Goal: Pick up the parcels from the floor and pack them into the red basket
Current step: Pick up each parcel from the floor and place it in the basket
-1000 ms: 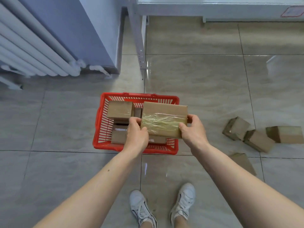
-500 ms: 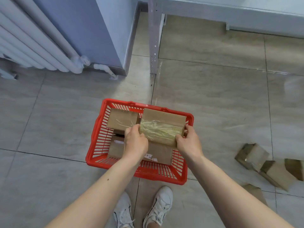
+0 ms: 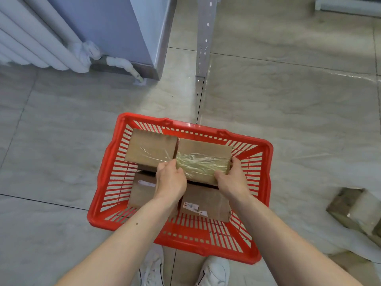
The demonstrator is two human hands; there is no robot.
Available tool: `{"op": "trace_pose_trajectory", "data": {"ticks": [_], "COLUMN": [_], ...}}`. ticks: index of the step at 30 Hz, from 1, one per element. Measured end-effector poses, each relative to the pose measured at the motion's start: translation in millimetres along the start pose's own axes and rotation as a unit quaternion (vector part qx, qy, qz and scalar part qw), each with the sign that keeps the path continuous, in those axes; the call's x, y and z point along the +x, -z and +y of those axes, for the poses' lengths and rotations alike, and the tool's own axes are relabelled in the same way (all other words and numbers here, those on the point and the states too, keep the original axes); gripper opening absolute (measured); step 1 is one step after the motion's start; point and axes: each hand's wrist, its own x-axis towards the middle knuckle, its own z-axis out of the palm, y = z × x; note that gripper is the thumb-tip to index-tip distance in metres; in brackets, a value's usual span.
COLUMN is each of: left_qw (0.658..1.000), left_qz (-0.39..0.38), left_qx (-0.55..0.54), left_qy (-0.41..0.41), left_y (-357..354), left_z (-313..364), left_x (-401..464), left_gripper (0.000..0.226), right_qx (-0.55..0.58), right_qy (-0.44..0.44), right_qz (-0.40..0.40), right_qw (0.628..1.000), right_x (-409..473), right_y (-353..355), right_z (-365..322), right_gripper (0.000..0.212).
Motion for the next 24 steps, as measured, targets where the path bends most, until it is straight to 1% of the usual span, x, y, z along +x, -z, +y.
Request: {"op": "trace_pose_trajectory", "data": {"ticks": [4,7,9,11,16,21,24], "left_qw": [1.0,1.0,1.0,1.0,0.999,0.999,0.998], "left_qz": [0.002,-0.002,-0.01,-0.018,-0.021,-0.033,-0.048], "left_qx": [-0.002,-0.005,0.008,0.016,0.014,-0.008,0.005], "left_qy": [-0.002,-0.006,0.001,0.009,0.024,-0.005,-0.027], "left_y": [-6.4,-12.0,-12.9,-10.9,3.7,16.9,25.5], "left_z": [-4.5,-7.8,-9.0,-9.3,-3.3,20.4,41.1], "left_x": [22.3,30.9,32.6,33.2,23.0,-11.4,-39.7], "left_gripper": [0.044,0.044,0.043,0.043,0.05,0.051,0.054], "right_qx": [0.003,-0.026,-0.038,-0.023,0.011,0.019,0.031], "right_qy": [-0.012,-0.026,-0.042,-0.055,-0.074,-0.065,-0.049], "right_qz": [-0.006,-0.01,-0.024,-0.047,-0.107,-0.092,-0.082], "right_qw": [1.0,0.999,0.998,0.997,0.991,0.993,0.995], "right_x": [22.1,32.4,36.3,37.0,23.5,-16.6,-48.1], "right_y": [-19.1,-27.7,-30.1,-28.6,-7.3,26.2,46.2], "right_z": [5.9,4.6,5.5,8.4,10.1,-10.6,-21.8], "right_gripper": [0.063,0.067,0.069,0.07,0.067,0.067,0.066]}}
